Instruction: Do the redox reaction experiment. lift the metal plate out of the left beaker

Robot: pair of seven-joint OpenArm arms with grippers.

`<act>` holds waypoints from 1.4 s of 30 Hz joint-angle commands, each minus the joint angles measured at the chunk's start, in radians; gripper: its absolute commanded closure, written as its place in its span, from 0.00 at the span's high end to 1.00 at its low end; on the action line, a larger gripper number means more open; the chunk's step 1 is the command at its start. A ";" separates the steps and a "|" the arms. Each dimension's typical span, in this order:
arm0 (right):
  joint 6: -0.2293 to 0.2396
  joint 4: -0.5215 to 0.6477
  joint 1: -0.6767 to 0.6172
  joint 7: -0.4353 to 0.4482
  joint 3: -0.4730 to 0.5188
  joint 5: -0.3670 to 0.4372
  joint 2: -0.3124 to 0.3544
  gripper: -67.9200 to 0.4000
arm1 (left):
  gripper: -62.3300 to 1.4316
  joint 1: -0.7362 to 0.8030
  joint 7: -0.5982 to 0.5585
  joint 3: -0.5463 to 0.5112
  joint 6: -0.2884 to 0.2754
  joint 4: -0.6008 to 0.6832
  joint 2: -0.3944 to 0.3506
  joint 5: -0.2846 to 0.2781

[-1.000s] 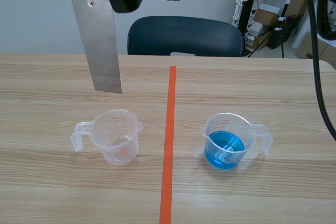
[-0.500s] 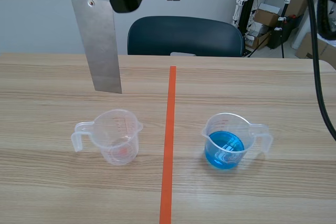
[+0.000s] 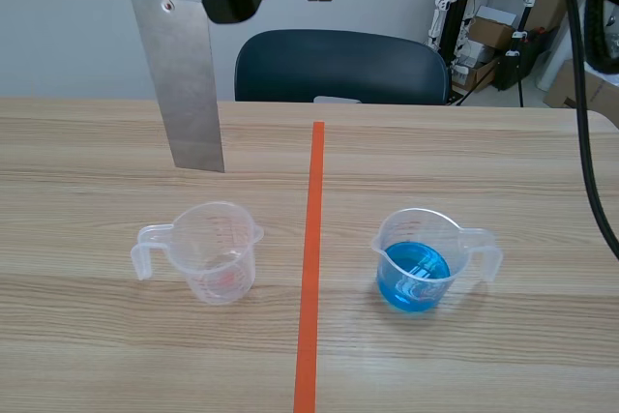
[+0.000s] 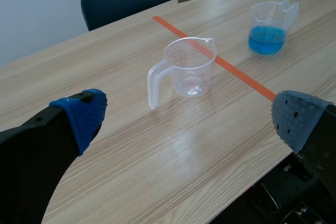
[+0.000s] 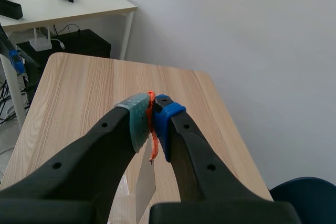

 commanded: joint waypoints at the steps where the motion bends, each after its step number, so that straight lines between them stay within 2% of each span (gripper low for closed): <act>1: -0.004 0.004 0.017 0.014 0.016 0.011 -0.003 0.00 | 1.00 0.001 -0.015 -0.005 -0.002 0.011 0.000 -0.010; 42: -0.004 0.004 0.016 0.013 0.016 0.011 -0.003 0.00 | 1.00 0.001 -0.026 -0.011 -0.002 0.011 0.003 -0.010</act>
